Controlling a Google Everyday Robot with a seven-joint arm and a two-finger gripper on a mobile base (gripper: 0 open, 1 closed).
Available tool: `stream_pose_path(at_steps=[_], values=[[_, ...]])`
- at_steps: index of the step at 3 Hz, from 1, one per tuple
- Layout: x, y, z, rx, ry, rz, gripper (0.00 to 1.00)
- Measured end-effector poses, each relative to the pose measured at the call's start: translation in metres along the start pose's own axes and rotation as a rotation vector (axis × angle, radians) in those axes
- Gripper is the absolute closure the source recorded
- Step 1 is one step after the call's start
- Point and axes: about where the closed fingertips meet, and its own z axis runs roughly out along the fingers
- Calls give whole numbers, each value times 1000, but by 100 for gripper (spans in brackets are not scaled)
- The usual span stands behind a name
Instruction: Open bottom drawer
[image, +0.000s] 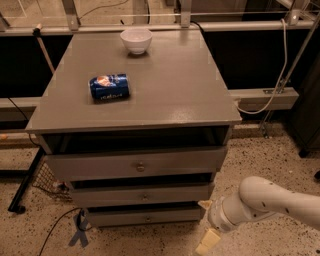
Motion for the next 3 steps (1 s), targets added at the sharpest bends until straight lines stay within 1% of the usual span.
stream_pose_path(at_steps=[1, 2, 3], values=[[4, 3, 64, -45, -73, -3, 0], [8, 1, 70, -49, -74, 9, 0], [26, -19, 89, -26, -88, 24, 0]])
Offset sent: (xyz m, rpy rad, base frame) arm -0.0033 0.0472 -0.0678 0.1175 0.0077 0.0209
